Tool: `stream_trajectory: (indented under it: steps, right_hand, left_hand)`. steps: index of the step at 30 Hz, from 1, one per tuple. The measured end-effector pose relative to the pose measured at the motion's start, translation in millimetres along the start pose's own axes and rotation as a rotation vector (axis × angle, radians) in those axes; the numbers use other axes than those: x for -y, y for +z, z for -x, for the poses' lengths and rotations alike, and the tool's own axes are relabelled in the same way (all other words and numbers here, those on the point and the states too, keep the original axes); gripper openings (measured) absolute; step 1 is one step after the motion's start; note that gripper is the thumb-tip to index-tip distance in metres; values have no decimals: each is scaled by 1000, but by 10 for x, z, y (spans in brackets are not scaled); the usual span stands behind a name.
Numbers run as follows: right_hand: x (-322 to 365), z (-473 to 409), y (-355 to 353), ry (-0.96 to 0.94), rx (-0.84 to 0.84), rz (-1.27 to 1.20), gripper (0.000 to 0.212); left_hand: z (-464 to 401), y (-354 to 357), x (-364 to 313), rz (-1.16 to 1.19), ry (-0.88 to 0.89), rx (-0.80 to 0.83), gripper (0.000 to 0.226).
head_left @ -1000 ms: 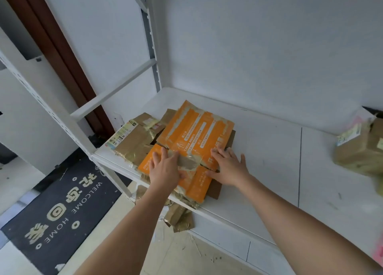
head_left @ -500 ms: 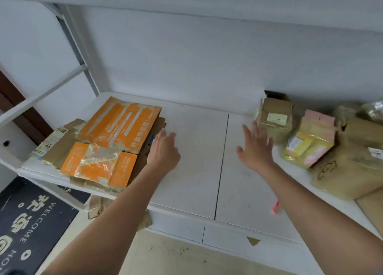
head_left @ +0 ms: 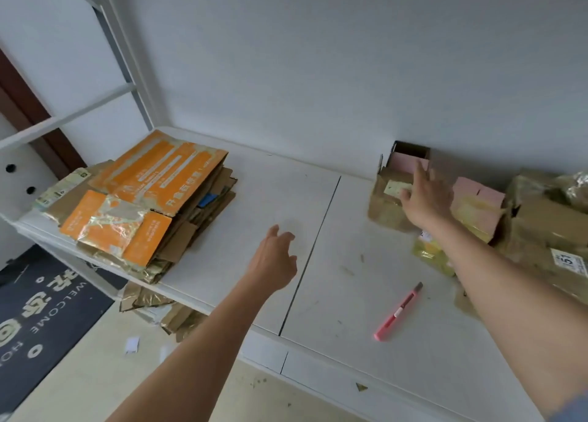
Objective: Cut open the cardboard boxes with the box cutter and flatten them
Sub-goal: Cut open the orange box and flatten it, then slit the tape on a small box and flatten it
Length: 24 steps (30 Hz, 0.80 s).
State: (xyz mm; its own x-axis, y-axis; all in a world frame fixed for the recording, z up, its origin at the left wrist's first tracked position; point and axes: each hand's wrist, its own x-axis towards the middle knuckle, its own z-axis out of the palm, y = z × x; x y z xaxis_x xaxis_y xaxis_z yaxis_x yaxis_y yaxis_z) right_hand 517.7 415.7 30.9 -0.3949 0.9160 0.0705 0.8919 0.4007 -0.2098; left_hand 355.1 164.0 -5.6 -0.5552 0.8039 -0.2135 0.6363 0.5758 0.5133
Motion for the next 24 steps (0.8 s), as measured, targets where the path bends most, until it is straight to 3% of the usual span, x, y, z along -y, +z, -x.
stream_trajectory:
  steps: [3, 8, 11, 14, 17, 20, 24]
  right_hand:
    - [-20, 86, 60, -61, 26, -82, 59]
    - [-35, 283, 103, -201, 172, -4, 83]
    - [-20, 390, 133, -201, 72, 67, 65]
    - [15, 458, 109, -229, 34, -12, 55]
    - [84, 548, 23, -251, 3, -436, 55]
    - [221, 648, -111, -95, 38, -926, 38]
    - [319, 699, -136, 343, 482, -1693, 35]
  left_hand:
    - [62, 12, 106, 2, -54, 3, 46]
    - [103, 30, 151, 20, -73, 5, 45]
    - [92, 36, 114, 7, -46, 16, 45]
    - [40, 13, 74, 48, -31, -12, 44]
    - [-8, -56, 7, 237, -65, -62, 47]
    - [-54, -188, -70, 496, -165, -119, 62]
    - [-85, -340, -169, 785, -199, -86, 69]
